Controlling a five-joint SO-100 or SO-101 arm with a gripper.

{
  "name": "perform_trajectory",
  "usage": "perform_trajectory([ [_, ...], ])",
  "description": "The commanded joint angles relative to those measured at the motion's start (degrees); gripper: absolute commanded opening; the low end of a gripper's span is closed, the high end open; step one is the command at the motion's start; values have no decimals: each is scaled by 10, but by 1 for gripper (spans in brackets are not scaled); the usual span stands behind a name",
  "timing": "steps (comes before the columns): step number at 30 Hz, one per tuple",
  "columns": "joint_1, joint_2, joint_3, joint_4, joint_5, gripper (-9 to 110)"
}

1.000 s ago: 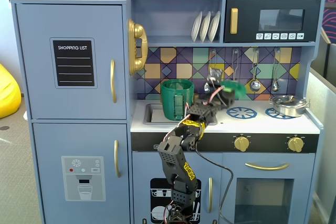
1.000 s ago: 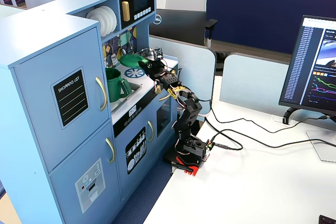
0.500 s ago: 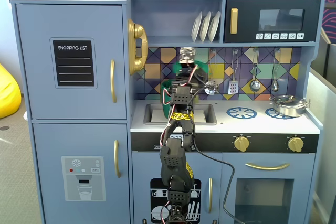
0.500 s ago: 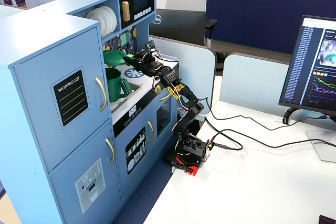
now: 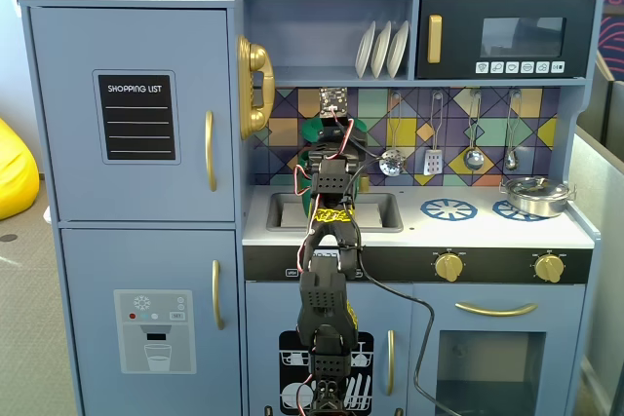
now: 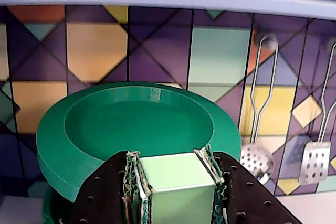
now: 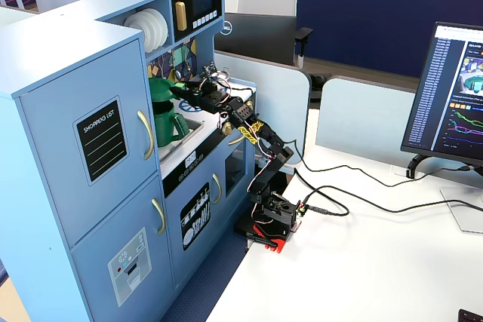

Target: Pick up the lid from the counter and put it on the green recipient

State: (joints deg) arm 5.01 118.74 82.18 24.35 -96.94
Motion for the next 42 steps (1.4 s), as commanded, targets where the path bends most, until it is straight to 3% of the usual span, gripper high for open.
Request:
perform_trajectory([
  [1,-5,0,-10,-32,-1,0],
  [42,-23,29,74,-46,-19,0],
])
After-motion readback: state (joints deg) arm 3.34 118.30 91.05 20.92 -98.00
